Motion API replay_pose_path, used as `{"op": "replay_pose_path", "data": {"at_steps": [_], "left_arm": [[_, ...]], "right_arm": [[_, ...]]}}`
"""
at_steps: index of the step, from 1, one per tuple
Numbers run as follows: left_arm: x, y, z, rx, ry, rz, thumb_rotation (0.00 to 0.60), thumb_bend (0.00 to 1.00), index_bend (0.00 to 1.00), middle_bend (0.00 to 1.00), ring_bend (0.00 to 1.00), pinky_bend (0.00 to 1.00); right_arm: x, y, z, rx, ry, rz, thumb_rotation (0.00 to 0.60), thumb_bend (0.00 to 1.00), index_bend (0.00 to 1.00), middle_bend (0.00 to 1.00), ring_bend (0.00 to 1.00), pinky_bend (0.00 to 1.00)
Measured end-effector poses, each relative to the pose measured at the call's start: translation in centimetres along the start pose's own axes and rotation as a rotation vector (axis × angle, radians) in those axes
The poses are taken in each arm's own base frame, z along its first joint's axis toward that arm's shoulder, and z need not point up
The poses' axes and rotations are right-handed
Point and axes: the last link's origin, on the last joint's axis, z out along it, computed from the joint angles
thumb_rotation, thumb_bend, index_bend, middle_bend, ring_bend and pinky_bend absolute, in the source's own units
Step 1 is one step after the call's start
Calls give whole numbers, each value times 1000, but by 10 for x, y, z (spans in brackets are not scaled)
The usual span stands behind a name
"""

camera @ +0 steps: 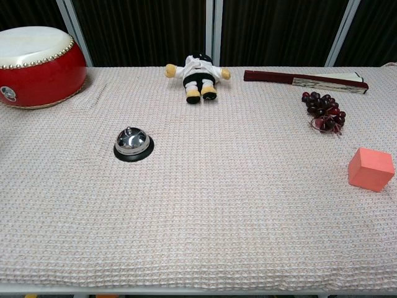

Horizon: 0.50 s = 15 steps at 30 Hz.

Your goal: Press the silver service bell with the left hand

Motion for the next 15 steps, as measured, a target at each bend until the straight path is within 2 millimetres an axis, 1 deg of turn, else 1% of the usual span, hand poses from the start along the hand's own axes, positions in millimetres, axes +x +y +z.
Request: {"op": "replay_pose_path", "data": {"at_steps": [10,15], "left_arm": [[0,1,3,-4,-5,-2,157,0,22,0,0,0],[0,7,12,-28,-11,-11,157,0,22,0,0,0]], "right_arm": [[3,-2,1,0,8,2,600,208,0,0,0,0],[3,-1,0,-3,7,-4,600,208,0,0,0,0]]}}
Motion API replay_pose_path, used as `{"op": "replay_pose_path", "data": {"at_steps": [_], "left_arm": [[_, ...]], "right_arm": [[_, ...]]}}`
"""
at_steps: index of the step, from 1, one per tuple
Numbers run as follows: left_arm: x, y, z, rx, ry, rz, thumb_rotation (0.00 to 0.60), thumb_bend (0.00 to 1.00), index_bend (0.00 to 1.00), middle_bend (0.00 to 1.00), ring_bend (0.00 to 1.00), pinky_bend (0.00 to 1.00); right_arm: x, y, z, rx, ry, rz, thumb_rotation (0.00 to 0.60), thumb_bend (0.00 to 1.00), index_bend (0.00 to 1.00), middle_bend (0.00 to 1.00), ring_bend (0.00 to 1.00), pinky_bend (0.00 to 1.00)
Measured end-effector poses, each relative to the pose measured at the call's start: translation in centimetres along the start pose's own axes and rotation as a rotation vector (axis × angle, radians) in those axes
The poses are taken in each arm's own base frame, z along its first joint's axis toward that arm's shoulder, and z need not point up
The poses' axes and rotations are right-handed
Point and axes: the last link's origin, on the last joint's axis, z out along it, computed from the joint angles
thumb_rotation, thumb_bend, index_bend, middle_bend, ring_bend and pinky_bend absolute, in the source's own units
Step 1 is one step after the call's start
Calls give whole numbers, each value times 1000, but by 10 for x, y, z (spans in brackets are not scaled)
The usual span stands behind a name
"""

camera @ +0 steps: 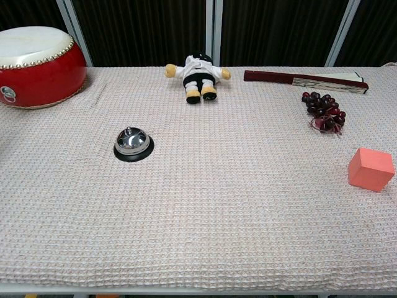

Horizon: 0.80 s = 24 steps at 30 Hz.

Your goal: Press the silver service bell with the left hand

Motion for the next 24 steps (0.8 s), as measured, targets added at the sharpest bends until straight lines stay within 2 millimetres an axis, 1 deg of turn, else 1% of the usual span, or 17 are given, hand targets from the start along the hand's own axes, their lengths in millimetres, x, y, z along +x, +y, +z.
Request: {"op": "replay_pose_path", "data": {"at_steps": [4,7,13,15,17,20,24], "left_arm": [[0,15,13,-52,-1,-10,158,0,22,0,0,0],[-2,34,27,-114,-2,-25,165,0,22,0,0,0],[-15,87,61,-253,-42,-62,184,0,22,0,0,0],[-22,108,73,-294,-64,-83,210,0,22,0,0,0],[-31,129,83,-328,-92,-112,259,0,22,0,0,0],[-46,156,93,-359,-141,-147,322,0,22,0,0,0],[-65,182,100,-381,-180,-166,353,0,22,0,0,0]], "right_arm": [[2,2,-1,-4,6,-8,600,209,0,0,0,0],[3,3,0,-10,8,-8,600,209,0,0,0,0],[2,7,0,-19,0,-10,600,209,0,0,0,0],[2,8,0,-23,-1,-7,600,209,0,0,0,0],[2,10,0,-28,0,-5,600,209,0,0,0,0],[2,12,0,-30,0,-3,600,209,0,0,0,0],[1,13,0,-31,-2,-1,600,209,0,0,0,0]]}}
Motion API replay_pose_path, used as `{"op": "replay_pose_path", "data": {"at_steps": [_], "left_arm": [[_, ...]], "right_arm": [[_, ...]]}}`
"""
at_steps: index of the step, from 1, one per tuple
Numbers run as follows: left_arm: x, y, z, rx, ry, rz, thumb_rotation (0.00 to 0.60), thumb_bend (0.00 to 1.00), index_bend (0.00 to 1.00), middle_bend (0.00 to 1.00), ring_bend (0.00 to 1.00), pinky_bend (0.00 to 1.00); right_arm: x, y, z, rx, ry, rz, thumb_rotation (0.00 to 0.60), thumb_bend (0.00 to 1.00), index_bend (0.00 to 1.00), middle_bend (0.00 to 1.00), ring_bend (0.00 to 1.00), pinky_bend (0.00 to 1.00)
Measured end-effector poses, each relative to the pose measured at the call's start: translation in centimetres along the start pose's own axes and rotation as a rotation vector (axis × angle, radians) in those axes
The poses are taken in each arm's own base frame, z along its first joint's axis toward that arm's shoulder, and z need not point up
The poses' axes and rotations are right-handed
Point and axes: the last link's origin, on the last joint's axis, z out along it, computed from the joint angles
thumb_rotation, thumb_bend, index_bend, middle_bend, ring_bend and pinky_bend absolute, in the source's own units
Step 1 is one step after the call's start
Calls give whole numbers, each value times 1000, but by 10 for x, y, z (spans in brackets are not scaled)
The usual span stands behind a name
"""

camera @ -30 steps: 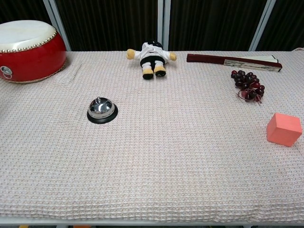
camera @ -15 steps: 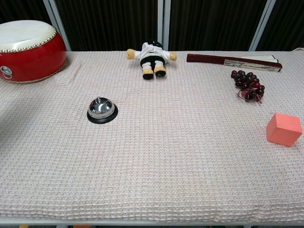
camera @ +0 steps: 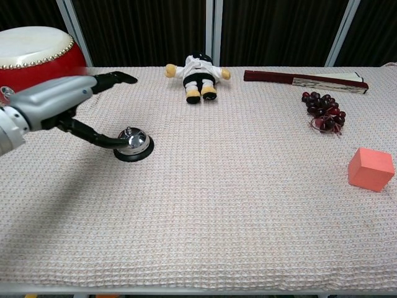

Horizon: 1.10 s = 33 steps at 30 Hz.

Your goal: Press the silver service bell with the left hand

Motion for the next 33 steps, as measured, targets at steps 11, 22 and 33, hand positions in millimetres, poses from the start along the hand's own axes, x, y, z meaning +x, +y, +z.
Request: {"op": "replay_pose_path", "data": {"at_steps": [11,22,33], "left_arm": [[-34,11,34,28,-17,3,402,0,22,0,0,0],[-48,7,45,28,-11,-75,191,0,22,0,0,0],[-73,2,41,22,-38,-31,168,0,22,0,0,0]], "right_arm": [[-1,2,2,-5,-10,2,600,208,0,0,0,0],[-2,4,3,0,-22,-7,600,202,0,0,0,0],[-3,7,5,-18,-20,-1,600,205,0,0,0,0]]}}
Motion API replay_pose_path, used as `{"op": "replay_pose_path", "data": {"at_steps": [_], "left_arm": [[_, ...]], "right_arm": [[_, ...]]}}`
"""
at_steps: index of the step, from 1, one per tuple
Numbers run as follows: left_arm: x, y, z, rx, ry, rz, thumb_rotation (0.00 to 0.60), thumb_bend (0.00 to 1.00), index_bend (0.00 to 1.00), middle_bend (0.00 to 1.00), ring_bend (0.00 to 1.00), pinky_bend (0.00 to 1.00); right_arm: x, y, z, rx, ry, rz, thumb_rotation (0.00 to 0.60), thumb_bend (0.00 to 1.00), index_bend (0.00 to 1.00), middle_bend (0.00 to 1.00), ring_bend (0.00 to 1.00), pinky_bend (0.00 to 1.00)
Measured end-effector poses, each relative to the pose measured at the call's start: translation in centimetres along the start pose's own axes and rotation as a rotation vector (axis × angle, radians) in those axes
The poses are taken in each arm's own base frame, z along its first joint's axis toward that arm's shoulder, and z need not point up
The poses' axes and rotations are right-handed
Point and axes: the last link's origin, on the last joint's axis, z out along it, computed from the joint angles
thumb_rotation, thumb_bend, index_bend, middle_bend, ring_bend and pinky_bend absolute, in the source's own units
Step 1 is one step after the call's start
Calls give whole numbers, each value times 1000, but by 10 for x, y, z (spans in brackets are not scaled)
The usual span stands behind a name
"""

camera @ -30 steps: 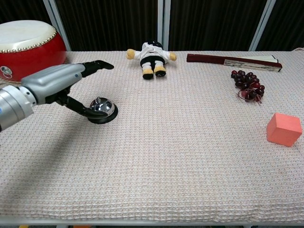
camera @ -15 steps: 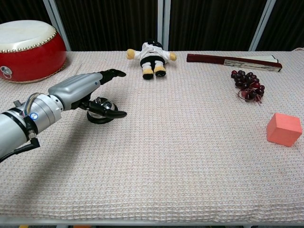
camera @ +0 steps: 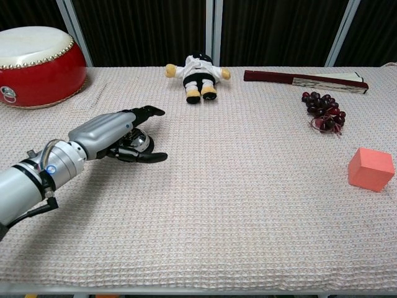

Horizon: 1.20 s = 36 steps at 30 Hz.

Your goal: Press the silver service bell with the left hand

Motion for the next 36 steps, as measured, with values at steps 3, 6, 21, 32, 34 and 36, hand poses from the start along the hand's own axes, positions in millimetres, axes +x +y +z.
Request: {"op": "replay_pose_path", "data": {"at_steps": [3,6,21,32,34,36], "left_arm": [[-8,-1,-2,-5,-21,34,169,0,22,0,0,0],[-17,-1,-4,-7,-49,67,169,0,22,0,0,0],[-16,-3,-6,-5,-43,76,169,0,22,0,0,0],[2,8,3,-41,46,62,166,0,22,0,0,0],[1,7,2,-38,39,63,165,0,22,0,0,0],[-3,4,0,-32,21,68,164,0,21,0,0,0]], "right_arm": [[0,0,0,-2,0,1,600,209,0,0,0,0],[1,0,0,-2,4,2,600,211,0,0,0,0],[0,-1,0,0,3,2,600,212,0,0,0,0],[2,0,0,-1,8,6,600,211,0,0,0,0],[2,0,0,-1,6,6,600,211,0,0,0,0],[1,0,0,-1,5,6,600,211,0,0,0,0]]}}
